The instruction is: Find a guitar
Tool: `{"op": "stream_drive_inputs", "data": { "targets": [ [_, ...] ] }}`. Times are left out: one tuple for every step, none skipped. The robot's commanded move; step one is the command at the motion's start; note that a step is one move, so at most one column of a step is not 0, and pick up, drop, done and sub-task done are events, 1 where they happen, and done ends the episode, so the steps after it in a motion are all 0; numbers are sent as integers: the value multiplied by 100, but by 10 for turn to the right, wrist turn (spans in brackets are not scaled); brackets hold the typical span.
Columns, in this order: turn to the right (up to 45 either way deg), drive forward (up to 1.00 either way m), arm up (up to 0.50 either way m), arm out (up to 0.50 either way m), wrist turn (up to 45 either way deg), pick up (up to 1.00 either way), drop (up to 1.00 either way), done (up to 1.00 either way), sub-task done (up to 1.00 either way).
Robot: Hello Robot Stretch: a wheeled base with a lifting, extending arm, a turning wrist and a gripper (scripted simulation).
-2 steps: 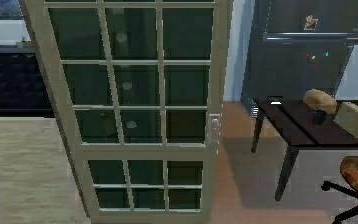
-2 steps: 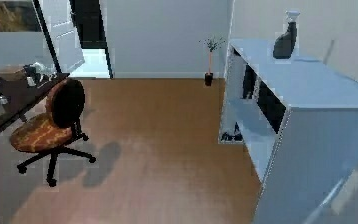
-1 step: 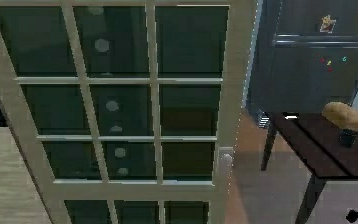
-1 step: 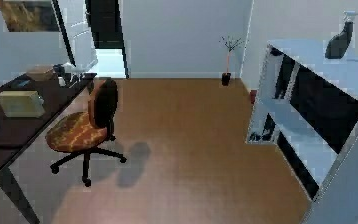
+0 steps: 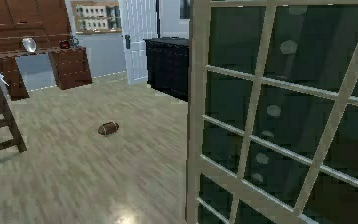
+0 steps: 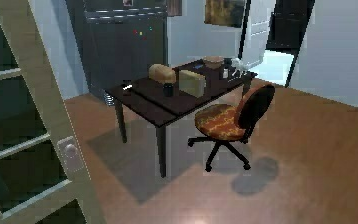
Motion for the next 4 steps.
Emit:
{"op": "stream_drive_inputs", "data": {
  "targets": [
    [-150, 0, 0, 0, 0, 0, 0, 0, 0],
    [0, 30, 0, 0, 0, 0, 0, 0, 0],
    [-270, 0, 0, 0, 0, 0, 0, 0, 0],
    [0, 45, 0, 0, 0, 0, 0, 0, 0]
  ]
}}
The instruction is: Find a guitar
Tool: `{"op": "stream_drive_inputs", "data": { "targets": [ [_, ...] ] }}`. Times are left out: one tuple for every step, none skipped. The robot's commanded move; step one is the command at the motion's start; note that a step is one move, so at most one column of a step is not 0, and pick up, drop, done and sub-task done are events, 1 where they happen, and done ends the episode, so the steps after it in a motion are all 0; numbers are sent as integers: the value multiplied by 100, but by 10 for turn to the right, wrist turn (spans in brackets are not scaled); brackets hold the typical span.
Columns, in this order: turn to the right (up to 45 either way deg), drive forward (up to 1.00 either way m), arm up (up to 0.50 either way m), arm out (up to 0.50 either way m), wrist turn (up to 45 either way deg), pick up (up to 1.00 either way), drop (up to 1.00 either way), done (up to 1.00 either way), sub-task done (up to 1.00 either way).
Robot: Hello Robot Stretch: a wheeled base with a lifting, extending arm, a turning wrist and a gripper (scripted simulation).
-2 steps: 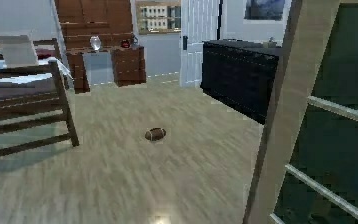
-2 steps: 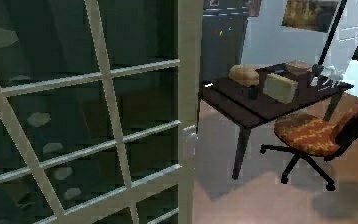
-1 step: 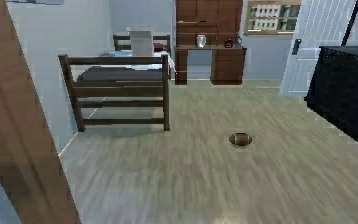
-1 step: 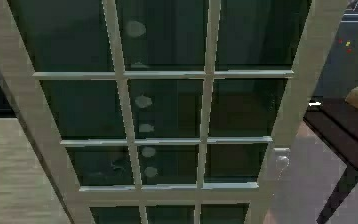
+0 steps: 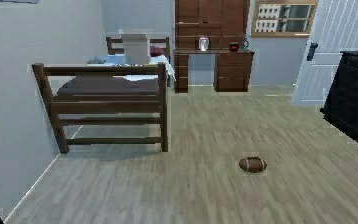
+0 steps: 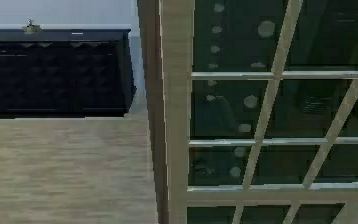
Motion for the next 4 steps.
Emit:
{"op": "stream_drive_inputs", "data": {
  "targets": [
    [450, 0, 0, 0, 0, 0, 0, 0, 0],
    [0, 100, 0, 0, 0, 0, 0, 0, 0],
    [0, 100, 0, 0, 0, 0, 0, 0, 0],
    [270, 0, 0, 0, 0, 0, 0, 0, 0]
  ]
}}
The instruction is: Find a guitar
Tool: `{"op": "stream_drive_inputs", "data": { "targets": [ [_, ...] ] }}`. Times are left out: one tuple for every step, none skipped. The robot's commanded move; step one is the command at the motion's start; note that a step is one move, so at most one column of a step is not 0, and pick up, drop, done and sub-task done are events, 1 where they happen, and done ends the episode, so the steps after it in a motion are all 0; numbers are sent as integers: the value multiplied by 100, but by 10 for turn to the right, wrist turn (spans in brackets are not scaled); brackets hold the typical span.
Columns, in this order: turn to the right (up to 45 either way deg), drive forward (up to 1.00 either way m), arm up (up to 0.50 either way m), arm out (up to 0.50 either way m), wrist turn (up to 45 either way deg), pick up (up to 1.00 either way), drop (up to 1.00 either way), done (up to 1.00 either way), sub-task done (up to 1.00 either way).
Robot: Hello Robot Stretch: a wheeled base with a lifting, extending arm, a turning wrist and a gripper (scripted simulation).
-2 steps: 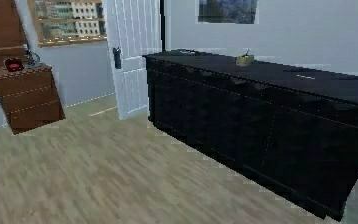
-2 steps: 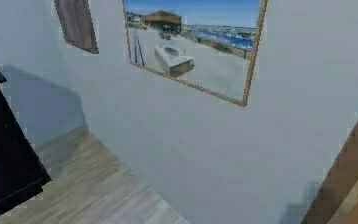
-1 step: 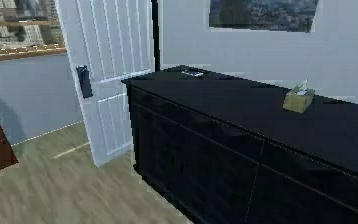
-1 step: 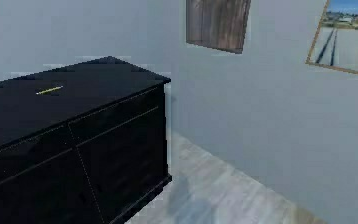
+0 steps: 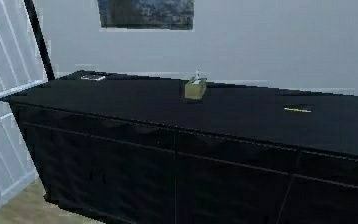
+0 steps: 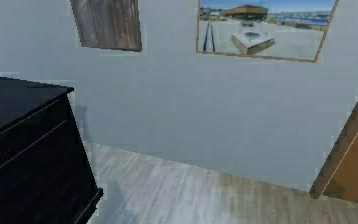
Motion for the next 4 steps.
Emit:
{"op": "stream_drive_inputs", "data": {
  "targets": [
    [0, 5, 0, 0, 0, 0, 0, 0, 0],
    [-450, 0, 0, 0, 0, 0, 0, 0, 0],
    [-270, 0, 0, 0, 0, 0, 0, 0, 0],
    [0, 100, 0, 0, 0, 0, 0, 0, 0]
  ]
}}
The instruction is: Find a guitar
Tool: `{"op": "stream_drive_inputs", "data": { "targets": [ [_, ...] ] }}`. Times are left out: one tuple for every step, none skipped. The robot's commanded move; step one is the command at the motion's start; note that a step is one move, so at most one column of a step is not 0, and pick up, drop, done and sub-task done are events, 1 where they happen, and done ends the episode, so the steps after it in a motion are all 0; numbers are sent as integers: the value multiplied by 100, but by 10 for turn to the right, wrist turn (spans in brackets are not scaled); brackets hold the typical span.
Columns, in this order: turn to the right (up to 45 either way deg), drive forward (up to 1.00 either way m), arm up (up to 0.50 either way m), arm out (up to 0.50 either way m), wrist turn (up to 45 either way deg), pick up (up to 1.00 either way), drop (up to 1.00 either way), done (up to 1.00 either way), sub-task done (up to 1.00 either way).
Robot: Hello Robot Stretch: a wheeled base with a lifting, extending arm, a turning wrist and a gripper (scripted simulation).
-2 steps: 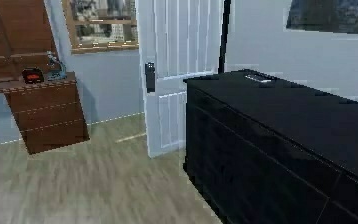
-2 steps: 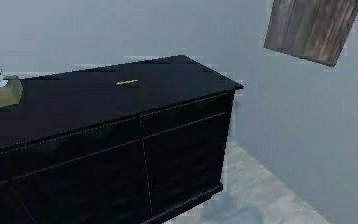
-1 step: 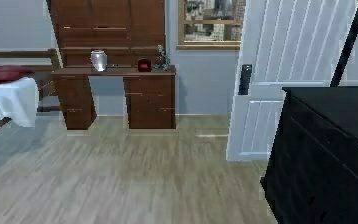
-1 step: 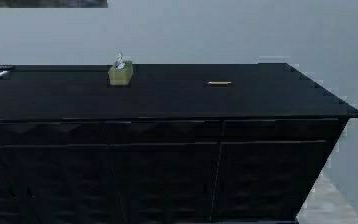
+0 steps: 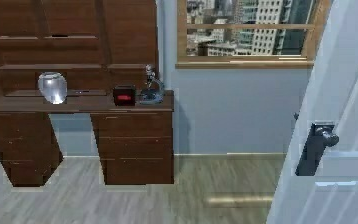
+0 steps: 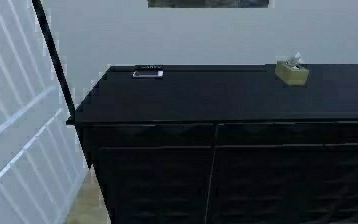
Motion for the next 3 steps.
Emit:
{"op": "stream_drive_inputs", "data": {
  "targets": [
    [0, 95, 0, 0, 0, 0, 0, 0, 0],
    [390, 0, 0, 0, 0, 0, 0, 0, 0],
    [0, 35, 0, 0, 0, 0, 0, 0, 0]
  ]
}}
